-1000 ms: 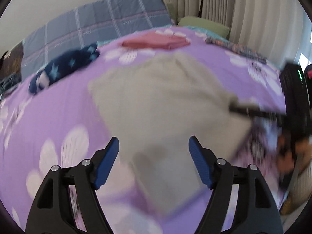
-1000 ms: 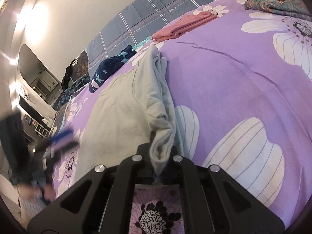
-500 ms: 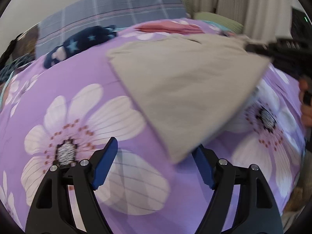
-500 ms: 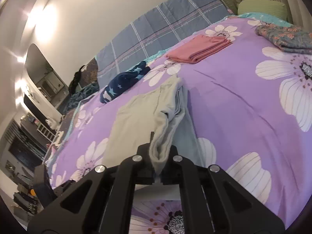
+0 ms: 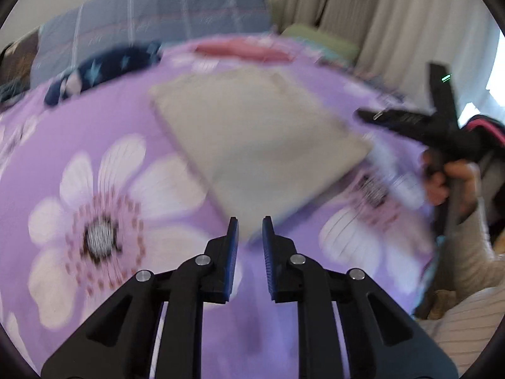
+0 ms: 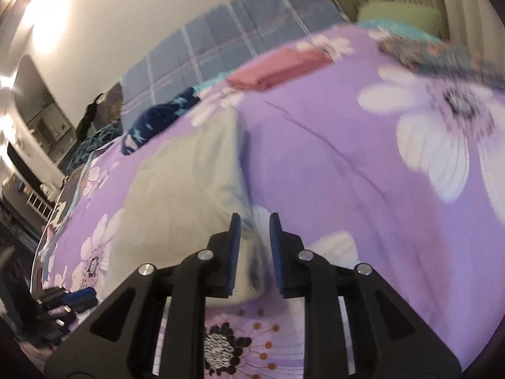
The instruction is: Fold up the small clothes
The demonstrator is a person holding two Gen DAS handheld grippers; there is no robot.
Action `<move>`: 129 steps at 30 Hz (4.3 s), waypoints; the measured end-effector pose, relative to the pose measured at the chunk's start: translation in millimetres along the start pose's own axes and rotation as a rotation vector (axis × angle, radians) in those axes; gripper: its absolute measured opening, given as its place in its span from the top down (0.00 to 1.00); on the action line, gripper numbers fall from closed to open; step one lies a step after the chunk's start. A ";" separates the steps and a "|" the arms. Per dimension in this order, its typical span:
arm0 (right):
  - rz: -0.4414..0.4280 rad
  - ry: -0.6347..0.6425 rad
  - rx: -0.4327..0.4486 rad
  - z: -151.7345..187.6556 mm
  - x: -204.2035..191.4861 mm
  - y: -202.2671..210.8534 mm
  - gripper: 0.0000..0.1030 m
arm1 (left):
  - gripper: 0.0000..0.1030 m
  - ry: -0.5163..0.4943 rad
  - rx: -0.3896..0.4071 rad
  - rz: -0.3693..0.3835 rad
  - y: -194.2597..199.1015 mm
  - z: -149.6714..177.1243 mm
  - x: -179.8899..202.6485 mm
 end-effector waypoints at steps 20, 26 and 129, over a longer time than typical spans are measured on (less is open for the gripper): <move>0.064 0.257 -0.013 -40.4 -60.2 -49.3 0.79 | 0.65 0.063 0.029 -0.018 -61.6 -44.3 -29.4; -0.104 0.225 -0.250 -70.6 -73.7 -130.3 0.79 | 0.59 0.126 -0.039 -0.127 -110.2 -63.1 -74.3; 0.267 0.036 0.473 -318.5 125.0 171.6 0.81 | 0.82 -0.392 0.408 0.227 -146.9 -453.5 188.9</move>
Point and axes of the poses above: each gripper's, at about its wrist camera, not at the fingertips, and y roughly against the way its jaws point, x to its right, z to its underside, the point moved 4 cm from there along -y, roughly the way its jaws point, and after that the axes turned 12 degrees about -y, right-handed, at the moved point
